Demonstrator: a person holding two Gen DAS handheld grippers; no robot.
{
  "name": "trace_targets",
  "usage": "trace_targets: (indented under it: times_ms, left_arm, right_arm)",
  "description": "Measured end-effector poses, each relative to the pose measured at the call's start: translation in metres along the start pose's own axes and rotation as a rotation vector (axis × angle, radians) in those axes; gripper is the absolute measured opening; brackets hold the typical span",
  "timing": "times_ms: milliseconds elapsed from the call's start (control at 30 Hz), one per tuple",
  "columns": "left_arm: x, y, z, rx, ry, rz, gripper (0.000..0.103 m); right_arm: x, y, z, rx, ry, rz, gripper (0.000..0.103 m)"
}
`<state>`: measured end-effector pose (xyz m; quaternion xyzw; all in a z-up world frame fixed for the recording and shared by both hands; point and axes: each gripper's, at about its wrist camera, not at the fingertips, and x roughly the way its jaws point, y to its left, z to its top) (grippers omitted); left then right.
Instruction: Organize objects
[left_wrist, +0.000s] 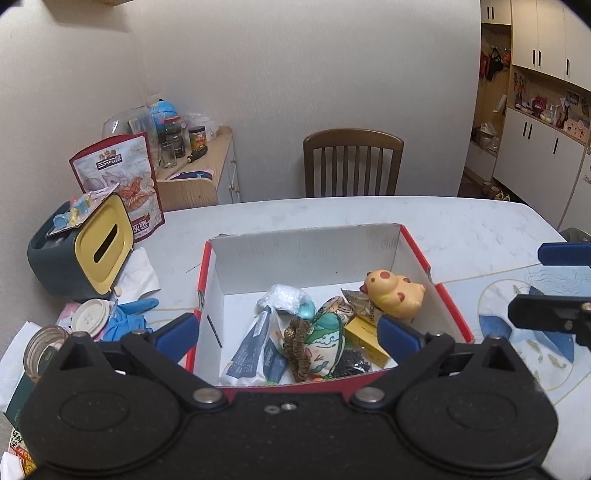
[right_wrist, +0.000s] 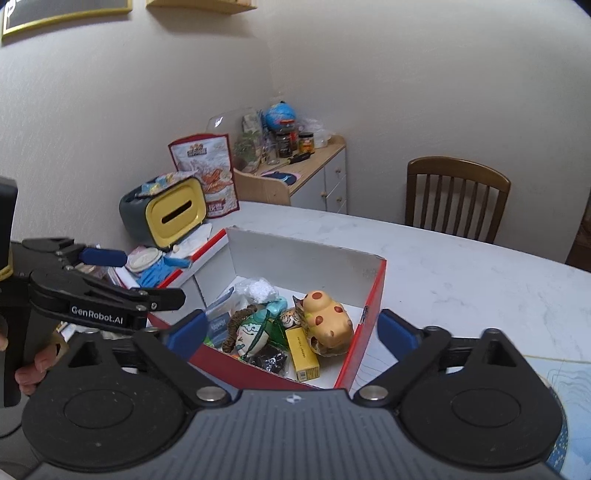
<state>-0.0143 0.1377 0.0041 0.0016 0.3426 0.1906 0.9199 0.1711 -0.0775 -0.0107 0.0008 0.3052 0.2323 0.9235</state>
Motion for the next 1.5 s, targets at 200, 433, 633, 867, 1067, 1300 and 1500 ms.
trace_targets:
  times_ms: [200,433,633,867,1067,1300,1500]
  left_arm:
    - [-0.005,-0.001,-0.004,-0.017,0.0,-0.005,0.103]
    - [-0.015,-0.005,-0.006,-0.025,-0.028,0.005,0.103]
    - [-0.017,-0.011,-0.008,-0.005,-0.03,0.005,0.103]
    - [-0.011,-0.017,-0.011,0.003,-0.015,0.004,0.102]
    - [-0.007,-0.022,-0.012,-0.002,-0.002,0.003,0.102]
    - [-0.003,-0.034,-0.012,-0.014,0.021,0.023,0.102]
    - [-0.004,-0.052,-0.01,-0.038,0.036,0.033,0.102]
  right_arm:
    - [-0.01,-0.003,-0.006,0.031,-0.024,0.002,0.103]
    - [-0.018,-0.004,-0.018,0.049,-0.046,-0.016,0.103]
    - [-0.026,-0.007,-0.023,0.08,-0.072,-0.029,0.103]
    - [-0.031,-0.009,-0.025,0.085,-0.087,-0.041,0.103]
    - [-0.034,-0.017,-0.028,0.097,-0.086,-0.053,0.103]
    - [-0.041,-0.039,-0.034,0.111,-0.082,-0.061,0.103]
    - [-0.054,-0.077,-0.044,0.124,-0.075,-0.102,0.103]
